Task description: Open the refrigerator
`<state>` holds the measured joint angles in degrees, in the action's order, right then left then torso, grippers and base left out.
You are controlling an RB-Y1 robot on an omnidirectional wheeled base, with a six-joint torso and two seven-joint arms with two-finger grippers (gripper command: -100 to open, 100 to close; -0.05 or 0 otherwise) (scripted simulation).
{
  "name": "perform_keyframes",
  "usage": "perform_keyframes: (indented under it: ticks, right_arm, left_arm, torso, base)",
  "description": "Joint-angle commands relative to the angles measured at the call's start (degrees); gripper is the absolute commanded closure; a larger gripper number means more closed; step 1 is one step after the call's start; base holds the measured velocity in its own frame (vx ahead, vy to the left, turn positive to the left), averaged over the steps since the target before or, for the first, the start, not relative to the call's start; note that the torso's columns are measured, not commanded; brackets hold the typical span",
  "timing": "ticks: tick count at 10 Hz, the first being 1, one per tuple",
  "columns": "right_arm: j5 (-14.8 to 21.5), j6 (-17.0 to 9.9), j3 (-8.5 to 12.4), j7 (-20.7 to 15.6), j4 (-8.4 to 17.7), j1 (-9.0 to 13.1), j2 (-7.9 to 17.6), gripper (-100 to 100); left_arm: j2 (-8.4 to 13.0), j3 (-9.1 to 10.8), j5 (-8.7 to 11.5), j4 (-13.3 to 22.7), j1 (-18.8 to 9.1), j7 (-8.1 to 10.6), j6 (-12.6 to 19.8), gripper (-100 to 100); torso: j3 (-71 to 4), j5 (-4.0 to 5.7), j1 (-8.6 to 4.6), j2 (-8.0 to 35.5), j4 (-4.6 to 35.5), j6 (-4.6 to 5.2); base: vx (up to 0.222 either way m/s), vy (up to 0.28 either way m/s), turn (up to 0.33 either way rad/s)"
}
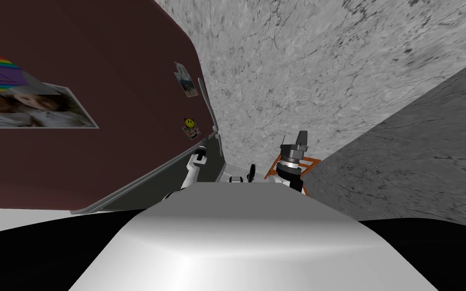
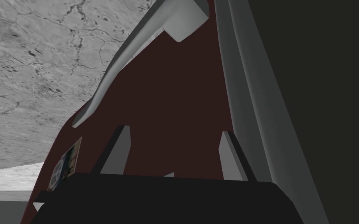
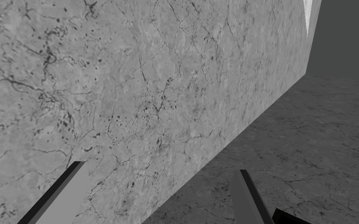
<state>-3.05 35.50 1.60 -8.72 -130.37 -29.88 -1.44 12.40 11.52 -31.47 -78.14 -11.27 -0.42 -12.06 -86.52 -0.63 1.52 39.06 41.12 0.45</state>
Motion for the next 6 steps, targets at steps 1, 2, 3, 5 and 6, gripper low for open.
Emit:
perform_keyframes:
  ticks: [1,2,3,5,6]
  right_arm:
    - [0.0,0.0,0.0,0.0,0.0,0.0,0.0,0]
    - [0.0,0.0,0.0,0.0,0.0,0.0,0.0,0]
    - [0.0,0.0,0.0,0.0,0.0,0.0,0.0,0]
    - [0.0,0.0,0.0,0.0,0.0,0.0,0.0,0]
    - [0.0,0.0,0.0,0.0,0.0,0.0,0.0,0]
  left_arm:
    - [0.5,1.17,-1.1,4.1,-2.4,0.02,2.3,-100]
    - [0.5,1.17,-1.1,4.1,-2.4,0.02,2.3,-100]
    - [0.5,1.17,-1.1,4.1,-2.4,0.02,2.3,-100]
    - [0.5,1.89,-2.1,6.0,-4.4,-0.01,3.4,-100]
    - [0.5,1.89,-2.1,6.9,-4.4,-0.01,3.4,-100]
  torso:
    - [-0.1,0.04,-0.08,-0.2,0.0,0.11]
    - [0.0,-0.03,-0.12,0.1,-0.1,0.0]
    - [0.1,-0.16,0.01,0.2,-0.2,-0.06]
    - [0.2,-0.22,0.2,0.2,-0.2,-0.1]
    - [0.0,-0.17,0.11,0.1,-0.2,-0.01]
  base:
    - [0.036,-0.015,-0.078]
    - [0.035,0.003,0.015]
    - [0.007,-0.002,0.013]
    - [0.006,-0.011,-0.038]
    - [0.026,-0.013,-0.059]
